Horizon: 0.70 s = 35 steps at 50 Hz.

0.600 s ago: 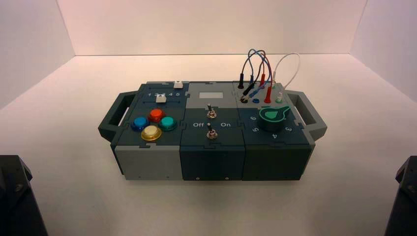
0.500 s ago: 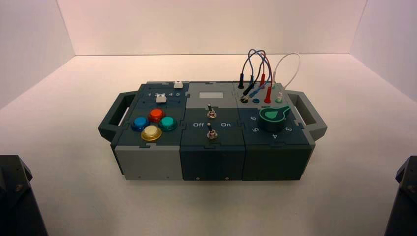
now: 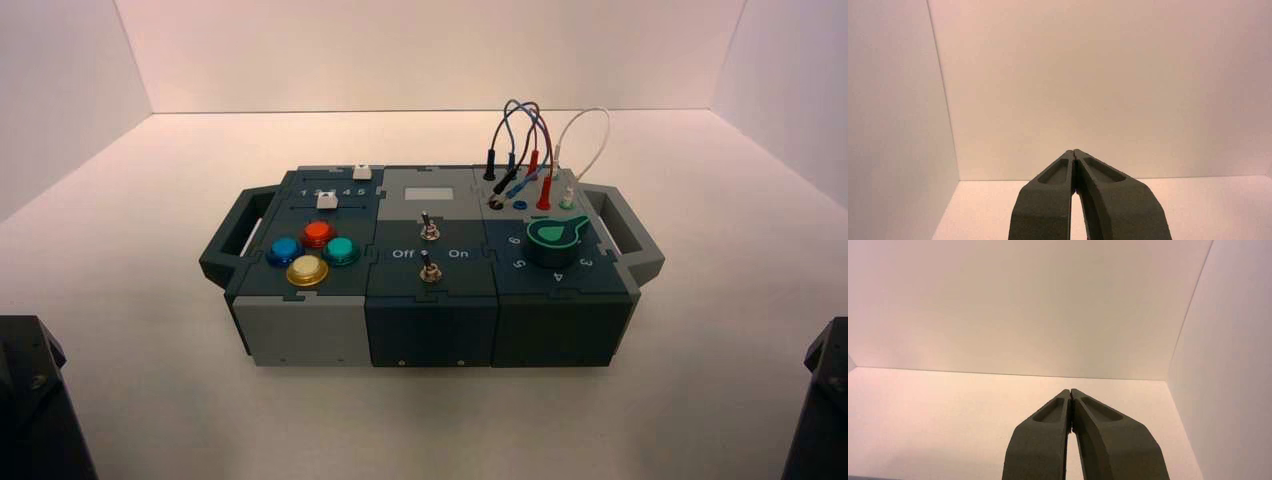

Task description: Push the green button with the right gripper.

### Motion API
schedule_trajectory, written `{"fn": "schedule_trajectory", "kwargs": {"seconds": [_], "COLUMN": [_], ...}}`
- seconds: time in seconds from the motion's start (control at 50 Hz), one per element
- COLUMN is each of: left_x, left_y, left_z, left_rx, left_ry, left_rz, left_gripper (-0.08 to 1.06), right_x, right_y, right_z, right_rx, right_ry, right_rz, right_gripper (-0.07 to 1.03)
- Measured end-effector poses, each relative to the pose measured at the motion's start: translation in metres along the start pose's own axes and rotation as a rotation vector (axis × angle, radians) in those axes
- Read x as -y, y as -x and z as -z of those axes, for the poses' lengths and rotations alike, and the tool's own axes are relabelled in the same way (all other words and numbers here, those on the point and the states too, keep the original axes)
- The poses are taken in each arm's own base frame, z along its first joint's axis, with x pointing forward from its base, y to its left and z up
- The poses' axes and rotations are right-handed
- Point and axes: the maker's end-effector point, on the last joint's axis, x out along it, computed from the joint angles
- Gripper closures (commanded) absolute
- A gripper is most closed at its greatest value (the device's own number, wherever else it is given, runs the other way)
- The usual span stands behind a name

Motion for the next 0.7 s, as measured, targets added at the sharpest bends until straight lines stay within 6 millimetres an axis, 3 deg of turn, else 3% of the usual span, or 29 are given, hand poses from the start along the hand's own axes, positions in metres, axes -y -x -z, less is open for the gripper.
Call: {"fn": "schedule_trajectory", "kwargs": {"seconds": [0.24, 0.56, 0.7], "left_x": [0.002, 0.026, 0.045], "left_y": [-0.004, 0.002, 0.006], "left_z": [0.011, 0.020, 0.049], "left_rx": [-0.063, -0.225, -0.434], "left_ry": [-0.002, -0.056, -0.097], "left_rz": [0.009, 0.110, 0.198], "left_gripper": [1.01, 1.01, 1.01], "right_x": [0.000, -0.003, -0.017], "right_y": [0.000, 0.001, 0.002], "right_z": [0.004, 0.016, 0.025], "right_rx": [-0.021, -0.089, -0.141], "right_ry": [0.000, -0.014, -0.012], "right_rz": [0.000, -0.012, -0.070], "right_gripper": [0.99, 0.99, 0.99]}}
